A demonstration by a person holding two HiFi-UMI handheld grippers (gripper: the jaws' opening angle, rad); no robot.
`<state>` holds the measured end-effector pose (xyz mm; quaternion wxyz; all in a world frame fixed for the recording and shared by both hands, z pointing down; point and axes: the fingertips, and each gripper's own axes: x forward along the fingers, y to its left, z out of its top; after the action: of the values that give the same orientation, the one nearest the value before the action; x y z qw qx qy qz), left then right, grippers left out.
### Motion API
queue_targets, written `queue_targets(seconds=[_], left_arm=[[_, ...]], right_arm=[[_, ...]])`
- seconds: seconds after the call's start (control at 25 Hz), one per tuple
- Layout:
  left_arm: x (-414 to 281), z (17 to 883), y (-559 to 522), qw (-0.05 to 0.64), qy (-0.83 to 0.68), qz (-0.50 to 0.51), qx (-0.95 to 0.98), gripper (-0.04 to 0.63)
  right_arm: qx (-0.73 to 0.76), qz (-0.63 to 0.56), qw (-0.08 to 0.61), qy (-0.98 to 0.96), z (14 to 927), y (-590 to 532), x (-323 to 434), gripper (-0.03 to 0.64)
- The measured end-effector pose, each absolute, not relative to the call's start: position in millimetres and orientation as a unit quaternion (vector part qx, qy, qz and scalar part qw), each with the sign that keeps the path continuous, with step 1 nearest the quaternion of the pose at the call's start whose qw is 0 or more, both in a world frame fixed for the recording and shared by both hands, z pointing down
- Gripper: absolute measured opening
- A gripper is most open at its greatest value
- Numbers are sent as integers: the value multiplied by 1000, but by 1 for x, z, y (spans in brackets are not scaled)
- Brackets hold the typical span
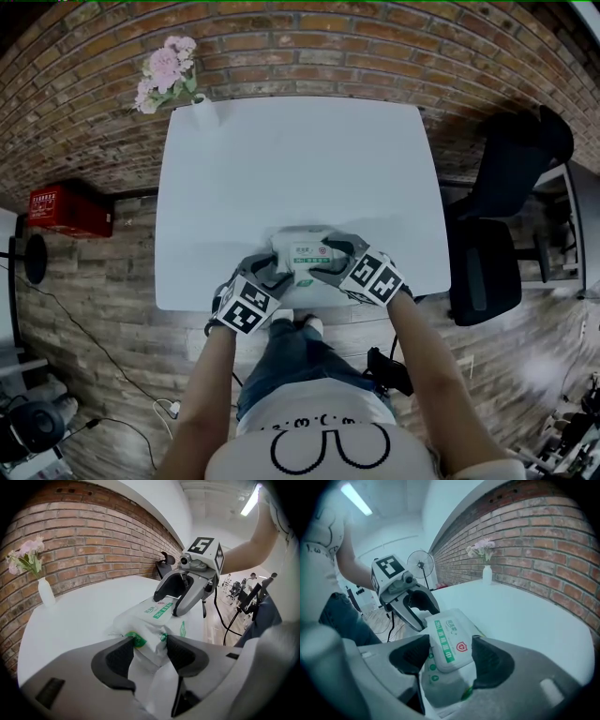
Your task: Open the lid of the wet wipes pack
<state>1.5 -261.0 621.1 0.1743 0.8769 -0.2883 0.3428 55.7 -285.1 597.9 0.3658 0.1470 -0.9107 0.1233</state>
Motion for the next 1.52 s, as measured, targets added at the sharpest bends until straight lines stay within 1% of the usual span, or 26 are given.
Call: queue_targets(seconds=[0.32,0.72,0.8,1.0,1.2,1.28,1.52], left_arm=[[3,622,-261,172,-286,350,875,216],[4,622,-260,171,-288,352,874,210],[3,623,-260,171,-288,353,874,210],[4,623,-259,171,-287,356,873,210],[4,623,-259,171,-284,359,873,210],[4,624,-259,172,-283,359,873,210],[3,624,-260,177,-279,356,874,210]], right_arm=[[125,177,359,-908,595,-288,58,278],[131,213,351,-902,593,-290,57,278],[131,199,361,-902,593,-290,57,278],[109,79,415,-900,595,-280,48,278],[60,16,450,-891,602,-278,42,278],[41,14,463,-885,604,-278,40,278],[7,82,470,-879,603,-283,42,278]])
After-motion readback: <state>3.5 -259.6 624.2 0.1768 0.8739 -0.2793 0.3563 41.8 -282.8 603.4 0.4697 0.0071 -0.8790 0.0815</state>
